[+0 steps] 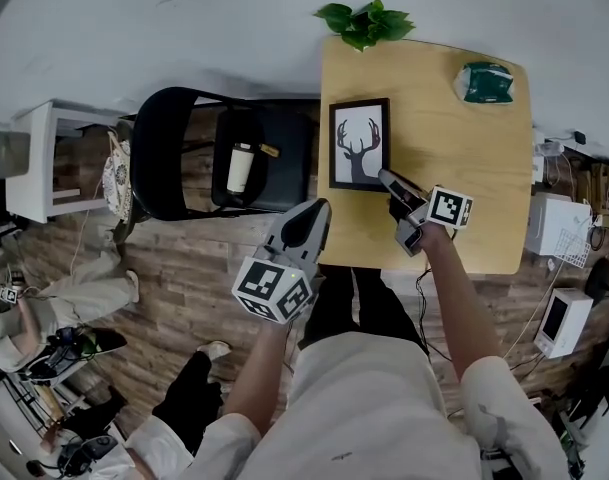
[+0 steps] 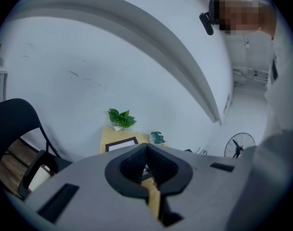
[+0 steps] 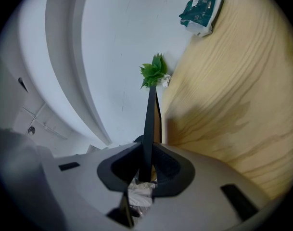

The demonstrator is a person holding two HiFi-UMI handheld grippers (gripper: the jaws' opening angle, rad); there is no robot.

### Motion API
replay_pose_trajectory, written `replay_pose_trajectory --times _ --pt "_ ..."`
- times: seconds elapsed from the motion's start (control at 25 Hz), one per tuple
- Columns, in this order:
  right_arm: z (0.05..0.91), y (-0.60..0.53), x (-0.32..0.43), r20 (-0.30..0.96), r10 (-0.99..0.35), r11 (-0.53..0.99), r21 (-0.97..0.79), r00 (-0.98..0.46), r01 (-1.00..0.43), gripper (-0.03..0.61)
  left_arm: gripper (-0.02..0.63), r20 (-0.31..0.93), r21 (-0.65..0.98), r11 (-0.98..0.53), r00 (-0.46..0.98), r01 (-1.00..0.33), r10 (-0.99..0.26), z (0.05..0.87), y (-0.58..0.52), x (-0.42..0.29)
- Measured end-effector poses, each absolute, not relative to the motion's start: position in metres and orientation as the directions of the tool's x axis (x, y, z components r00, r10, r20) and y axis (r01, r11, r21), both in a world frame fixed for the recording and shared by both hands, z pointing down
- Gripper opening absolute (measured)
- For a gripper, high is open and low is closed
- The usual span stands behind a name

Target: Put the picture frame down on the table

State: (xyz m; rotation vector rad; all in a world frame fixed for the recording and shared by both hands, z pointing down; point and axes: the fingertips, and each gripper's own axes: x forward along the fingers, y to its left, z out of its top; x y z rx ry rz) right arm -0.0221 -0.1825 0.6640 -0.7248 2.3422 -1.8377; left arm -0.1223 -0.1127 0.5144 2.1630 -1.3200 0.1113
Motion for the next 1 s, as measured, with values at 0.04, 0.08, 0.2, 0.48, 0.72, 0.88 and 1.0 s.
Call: replay_pose_trajectory --times 0.04,0.08,0.2,0.48,0.72,0.88,1.0 --pt "0.667 -0.183 -0.022 0.234 -0.407 0.165 -0.932 -0.883 -0.323 0.069 0.006 0.366 0.444 -0.327 0.503 -0.834 -0.783 0.516 -0.112 -0.123" --pt "0.669 -0.183 -0.022 0.242 -0.406 0.162 -0.930 -0.881 -0.330 0.069 0.006 0.369 0.444 -0.326 0.502 -0.834 -0.782 0.516 -0.112 -0.124" --pt "0.674 -0.183 -0.023 0.252 -0.407 0.155 -0.928 -0.878 -0.338 0.069 0.006 0.374 0.445 -0.324 0.502 -0.835 -0.779 0.519 -0.110 -0.125" --pt "0.682 -0.180 -0.021 0.284 -0.407 0.128 -0.924 -0.868 -0.362 0.069 0.006 0.375 0.442 -0.328 0.504 -0.835 -0.778 0.518 -0.107 -0.126" --pt "0.685 -0.181 -0.020 0.316 -0.403 0.137 -0.907 -0.859 -0.398 0.069 0.006 0.376 0.441 -0.332 0.508 -0.834 -0.775 0.518 -0.107 -0.125" --pt "0.688 -0.182 -0.018 0.352 -0.401 0.140 -0.889 -0.846 -0.436 0.069 0.006 0.376 0.442 -0.333 0.510 -0.833 -0.774 0.518 -0.108 -0.124" --pt "0.692 -0.182 -0.016 0.389 -0.402 0.145 -0.867 -0.829 -0.477 0.071 0.006 0.377 0.440 -0.338 0.513 -0.832 -0.771 0.517 -0.108 -0.122"
